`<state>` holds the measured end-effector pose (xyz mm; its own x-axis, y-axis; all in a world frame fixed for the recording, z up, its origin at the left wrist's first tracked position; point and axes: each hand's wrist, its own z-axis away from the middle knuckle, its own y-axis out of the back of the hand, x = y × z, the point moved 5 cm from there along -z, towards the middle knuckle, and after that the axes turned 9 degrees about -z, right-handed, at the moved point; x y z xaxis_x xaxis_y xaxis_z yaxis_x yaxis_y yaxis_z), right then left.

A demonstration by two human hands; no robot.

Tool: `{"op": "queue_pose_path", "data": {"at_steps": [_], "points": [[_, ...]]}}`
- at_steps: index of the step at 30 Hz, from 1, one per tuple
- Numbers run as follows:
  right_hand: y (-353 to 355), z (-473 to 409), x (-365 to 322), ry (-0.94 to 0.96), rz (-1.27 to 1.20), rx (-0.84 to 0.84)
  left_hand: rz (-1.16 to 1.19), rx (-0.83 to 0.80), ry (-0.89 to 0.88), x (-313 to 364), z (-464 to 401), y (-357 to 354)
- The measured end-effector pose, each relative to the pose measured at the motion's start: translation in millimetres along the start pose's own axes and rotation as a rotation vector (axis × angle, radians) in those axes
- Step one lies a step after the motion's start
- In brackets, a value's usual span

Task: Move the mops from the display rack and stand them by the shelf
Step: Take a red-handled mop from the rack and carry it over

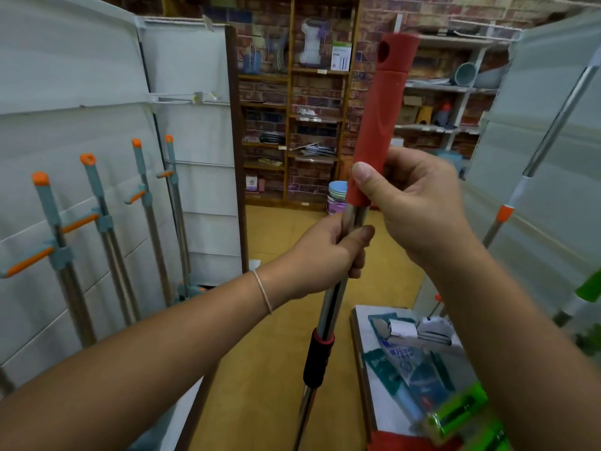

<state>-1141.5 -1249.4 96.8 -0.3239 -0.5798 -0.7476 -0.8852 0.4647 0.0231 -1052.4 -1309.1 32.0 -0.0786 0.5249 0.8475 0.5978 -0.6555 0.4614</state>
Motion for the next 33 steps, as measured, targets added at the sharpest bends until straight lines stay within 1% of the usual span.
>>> {"op": "queue_pose_path", "data": {"at_steps": [3,7,12,16,21,25,27,33], "points": [[12,-36,30,0.003,0.002,-0.003,-0.013,0.015,0.007,-14,-45,5],[30,-86,64,-0.043,-0.022,-0.026,-0.087,-0.021,-0.008,-28,-104,17],[40,-137,101,-0.081,-0.021,-0.049,-0.085,-0.071,-0.005,-48,-162,34],[37,-167,132,-0.092,-0.016,-0.071,-0.040,-0.069,0.019,-75,-198,47],[25,-212,174,-0.091,0.011,-0.095,0.080,-0.038,0.038,-114,-246,71],[17,-252,213,-0.096,0.049,-0.065,0.176,-0.013,0.045,-150,-293,98],[15,-272,233,-0.097,0.076,-0.041,0.218,-0.031,0.041,-168,-319,109],[16,-343,279,-0.110,0.162,0.046,0.233,-0.117,-0.006,-196,-404,139]]}}
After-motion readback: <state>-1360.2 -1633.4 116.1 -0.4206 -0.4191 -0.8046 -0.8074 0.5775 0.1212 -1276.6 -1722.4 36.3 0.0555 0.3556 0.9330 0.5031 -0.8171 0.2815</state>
